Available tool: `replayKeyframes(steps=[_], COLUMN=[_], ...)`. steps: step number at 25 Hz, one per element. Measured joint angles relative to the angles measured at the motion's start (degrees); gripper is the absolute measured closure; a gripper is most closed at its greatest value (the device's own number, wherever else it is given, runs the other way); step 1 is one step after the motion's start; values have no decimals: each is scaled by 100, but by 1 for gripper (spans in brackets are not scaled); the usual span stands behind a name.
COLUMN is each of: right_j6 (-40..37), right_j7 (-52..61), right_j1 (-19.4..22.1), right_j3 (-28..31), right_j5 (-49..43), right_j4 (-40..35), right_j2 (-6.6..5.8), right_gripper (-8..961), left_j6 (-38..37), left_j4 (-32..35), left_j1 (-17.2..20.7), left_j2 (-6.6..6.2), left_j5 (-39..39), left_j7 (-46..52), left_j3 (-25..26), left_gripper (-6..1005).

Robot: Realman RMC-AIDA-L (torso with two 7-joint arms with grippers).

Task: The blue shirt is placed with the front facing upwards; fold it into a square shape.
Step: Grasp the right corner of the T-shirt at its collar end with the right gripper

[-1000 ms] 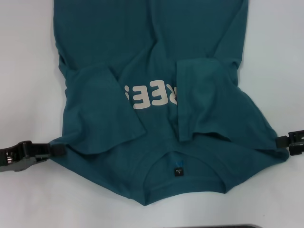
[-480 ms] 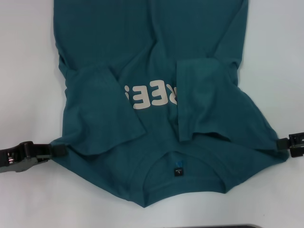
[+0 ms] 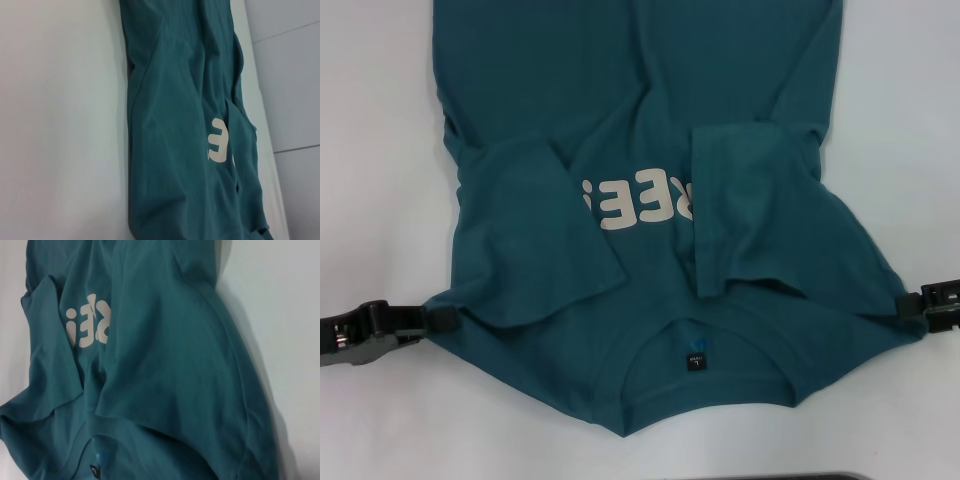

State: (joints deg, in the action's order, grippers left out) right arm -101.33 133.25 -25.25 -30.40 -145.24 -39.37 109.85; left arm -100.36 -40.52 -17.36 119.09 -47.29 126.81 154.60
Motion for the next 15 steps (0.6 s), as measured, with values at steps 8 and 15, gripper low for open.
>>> replayKeyframes(steps=[8, 15], right_j6=[50, 81], right_j7=[-18, -18], right_j1=[2, -36], right_j3=[-4, -9], right_j5=[0, 1], right_j4=[0, 0], right_j2=[50, 100], right_gripper=[38, 37], left_j6=[0, -15], left_j4=[0, 0], left_j1=[4, 12], left_j2=[0, 0], left_j5=[0, 0], left_j7=[-4, -7], left_j3=[-26, -26], left_gripper=[972, 972])
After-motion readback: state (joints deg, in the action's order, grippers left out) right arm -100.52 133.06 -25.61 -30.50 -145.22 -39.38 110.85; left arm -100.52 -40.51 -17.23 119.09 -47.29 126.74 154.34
